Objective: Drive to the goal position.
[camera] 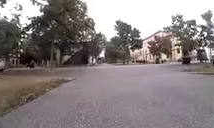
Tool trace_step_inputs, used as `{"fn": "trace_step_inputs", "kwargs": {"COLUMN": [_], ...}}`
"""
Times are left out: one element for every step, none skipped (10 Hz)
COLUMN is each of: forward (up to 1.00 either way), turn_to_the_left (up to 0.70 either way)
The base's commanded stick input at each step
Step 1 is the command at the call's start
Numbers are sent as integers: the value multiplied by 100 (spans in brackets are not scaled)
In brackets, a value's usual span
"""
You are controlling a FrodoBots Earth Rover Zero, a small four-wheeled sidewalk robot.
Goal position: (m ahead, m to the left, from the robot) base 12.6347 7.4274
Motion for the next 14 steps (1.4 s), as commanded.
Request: {"fn": "trace_step_inputs", "kwargs": {"forward": [70,70,70,70,70,70,70,70,70,70,70,70,70,70], "turn_to_the_left": [4,4,4,4,4,4,4,4,4,4,4,4,4,4]}}
